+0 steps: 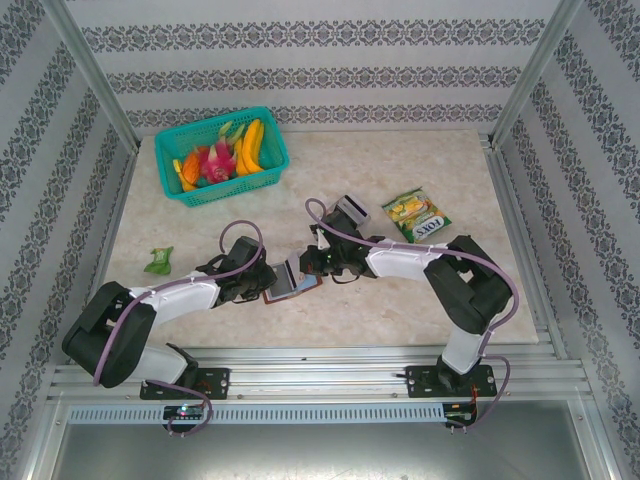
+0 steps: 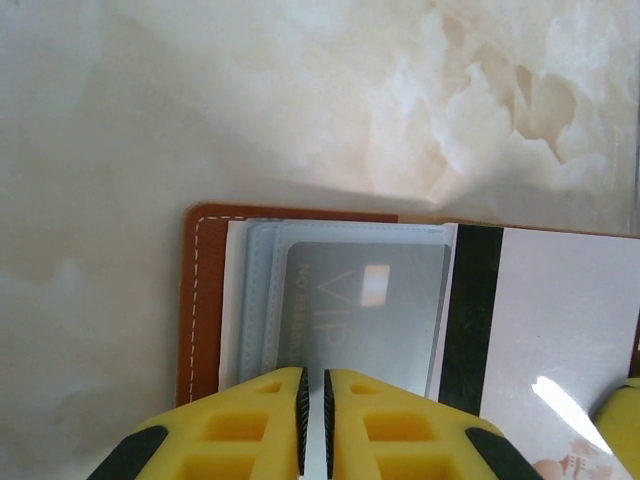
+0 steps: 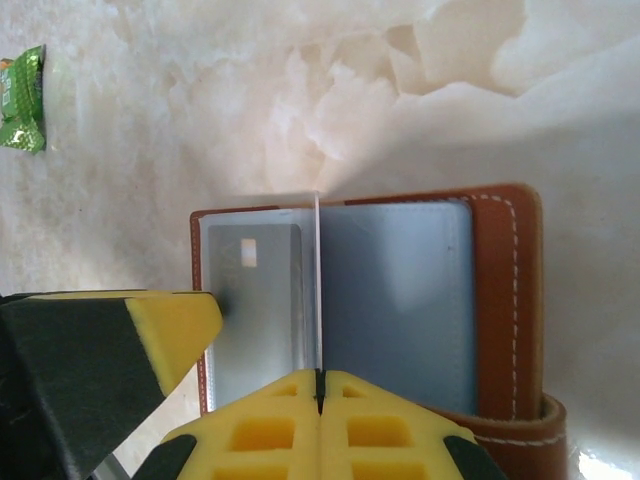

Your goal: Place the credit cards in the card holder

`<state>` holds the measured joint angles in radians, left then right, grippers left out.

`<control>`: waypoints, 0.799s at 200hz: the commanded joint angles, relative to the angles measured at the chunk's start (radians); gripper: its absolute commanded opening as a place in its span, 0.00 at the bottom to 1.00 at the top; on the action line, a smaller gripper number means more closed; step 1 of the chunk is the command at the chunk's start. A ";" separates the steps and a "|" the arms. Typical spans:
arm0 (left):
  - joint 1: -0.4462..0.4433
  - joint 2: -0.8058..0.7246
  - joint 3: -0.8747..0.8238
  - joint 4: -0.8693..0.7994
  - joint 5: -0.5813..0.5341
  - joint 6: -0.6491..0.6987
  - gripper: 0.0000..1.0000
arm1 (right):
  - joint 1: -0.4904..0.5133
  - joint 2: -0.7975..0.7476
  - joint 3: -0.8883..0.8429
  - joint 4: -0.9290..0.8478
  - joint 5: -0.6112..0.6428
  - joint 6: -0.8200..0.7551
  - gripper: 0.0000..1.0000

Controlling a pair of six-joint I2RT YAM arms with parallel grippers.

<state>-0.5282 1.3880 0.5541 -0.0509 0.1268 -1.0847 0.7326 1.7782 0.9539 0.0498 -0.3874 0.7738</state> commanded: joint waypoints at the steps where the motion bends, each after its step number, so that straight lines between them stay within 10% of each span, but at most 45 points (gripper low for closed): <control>1: 0.010 0.018 0.013 -0.047 -0.021 0.010 0.16 | -0.002 0.026 -0.027 0.046 -0.030 0.015 0.00; 160: 0.009 -0.011 -0.002 -0.063 -0.032 0.001 0.16 | -0.029 -0.040 -0.144 0.283 -0.068 0.140 0.00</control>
<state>-0.5282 1.3895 0.5560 -0.0574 0.1188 -1.0851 0.7086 1.7523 0.8230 0.2771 -0.4358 0.8825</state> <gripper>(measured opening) 0.155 0.042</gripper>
